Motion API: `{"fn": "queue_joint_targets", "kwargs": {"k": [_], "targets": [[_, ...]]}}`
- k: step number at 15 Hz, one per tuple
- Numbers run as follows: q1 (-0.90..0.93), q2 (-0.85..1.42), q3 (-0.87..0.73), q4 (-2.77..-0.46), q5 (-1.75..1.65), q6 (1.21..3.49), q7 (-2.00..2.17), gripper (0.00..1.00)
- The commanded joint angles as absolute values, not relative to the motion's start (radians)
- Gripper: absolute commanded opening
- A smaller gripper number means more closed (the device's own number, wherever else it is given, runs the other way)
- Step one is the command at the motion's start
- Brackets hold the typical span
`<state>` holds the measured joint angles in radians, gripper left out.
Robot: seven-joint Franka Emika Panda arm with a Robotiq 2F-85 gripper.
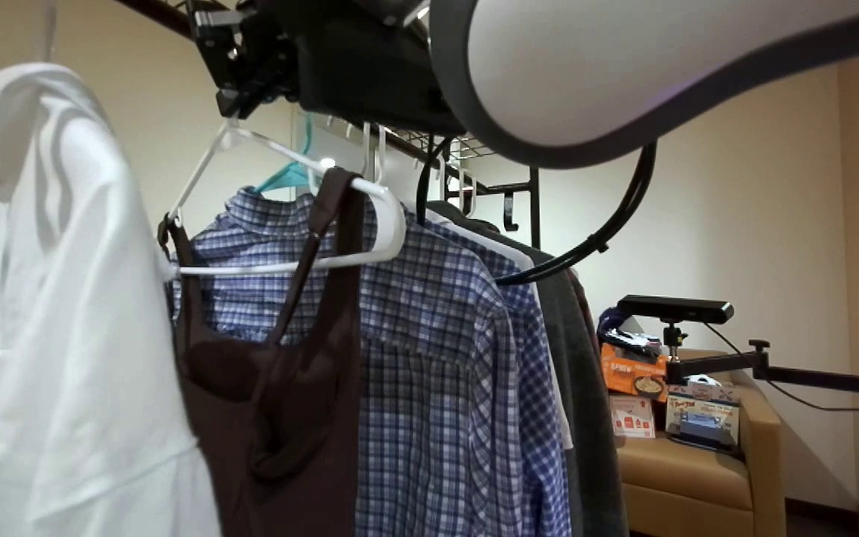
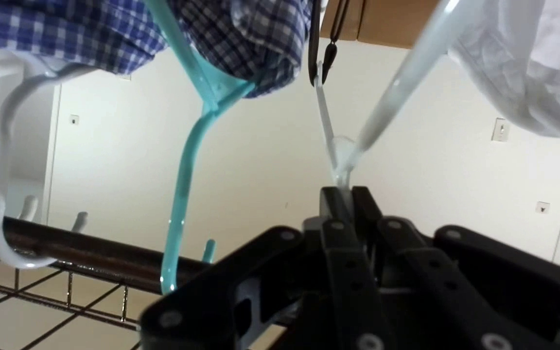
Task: Unhang the brown dress and move it to the back
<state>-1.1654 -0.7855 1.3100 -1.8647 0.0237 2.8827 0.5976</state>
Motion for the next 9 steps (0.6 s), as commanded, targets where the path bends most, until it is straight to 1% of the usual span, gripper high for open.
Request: {"fn": "queue_joint_targets", "kwargs": {"k": [1,4,5,6,9], "targets": [[-1.172,-0.748,1.319,-1.852,0.046,2.868,0.554,0.07],[-1.150,-0.736,1.311,-1.870,0.048,2.860,0.543,0.07],[-1.146,-0.738,1.309,-1.874,0.050,2.856,0.546,0.33],[-1.142,-0.732,1.310,-1.877,0.052,2.856,0.546,0.34],[-1.131,-0.731,1.298,-1.879,0.056,2.855,0.550,0.51]]}}
